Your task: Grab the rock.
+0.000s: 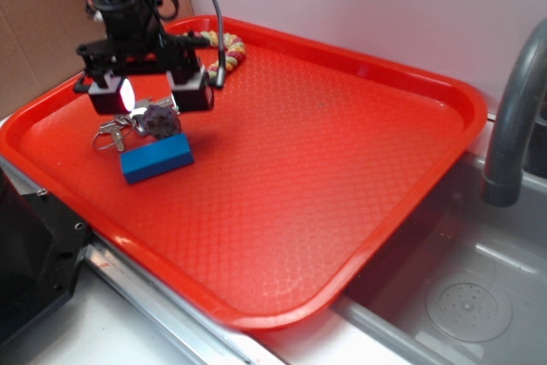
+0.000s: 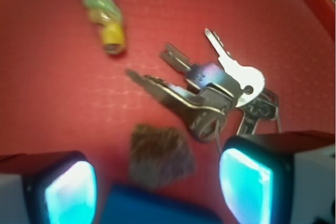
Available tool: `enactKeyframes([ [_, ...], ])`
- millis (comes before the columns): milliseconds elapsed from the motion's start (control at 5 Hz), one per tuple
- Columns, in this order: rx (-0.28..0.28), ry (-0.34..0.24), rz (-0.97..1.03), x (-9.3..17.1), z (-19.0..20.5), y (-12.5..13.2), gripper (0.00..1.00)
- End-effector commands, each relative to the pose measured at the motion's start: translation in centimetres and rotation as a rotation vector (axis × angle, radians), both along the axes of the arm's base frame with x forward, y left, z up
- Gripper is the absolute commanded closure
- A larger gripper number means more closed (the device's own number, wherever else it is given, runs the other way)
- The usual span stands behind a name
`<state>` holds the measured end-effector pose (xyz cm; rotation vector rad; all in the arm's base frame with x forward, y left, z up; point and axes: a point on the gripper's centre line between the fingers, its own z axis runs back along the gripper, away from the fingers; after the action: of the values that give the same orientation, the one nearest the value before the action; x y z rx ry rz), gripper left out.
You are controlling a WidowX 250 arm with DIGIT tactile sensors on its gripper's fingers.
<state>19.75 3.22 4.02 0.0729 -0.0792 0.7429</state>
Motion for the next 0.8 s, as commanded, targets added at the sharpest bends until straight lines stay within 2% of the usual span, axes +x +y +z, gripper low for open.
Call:
enactKeyframes([
  [0, -0.049, -0.011, -0.050, 0.9, -1.8, 0.4, 0.00],
  [200, 0.020, -0.049, -0.057, 0.7, -0.9, 0.7, 1.00],
  [400, 0.069, -0.049, -0.005, 0.3, 0.2, 0.8, 1.00],
  [600, 0.077, -0.030, 0.024, 1.1, 4.8, 0.2, 1.00],
])
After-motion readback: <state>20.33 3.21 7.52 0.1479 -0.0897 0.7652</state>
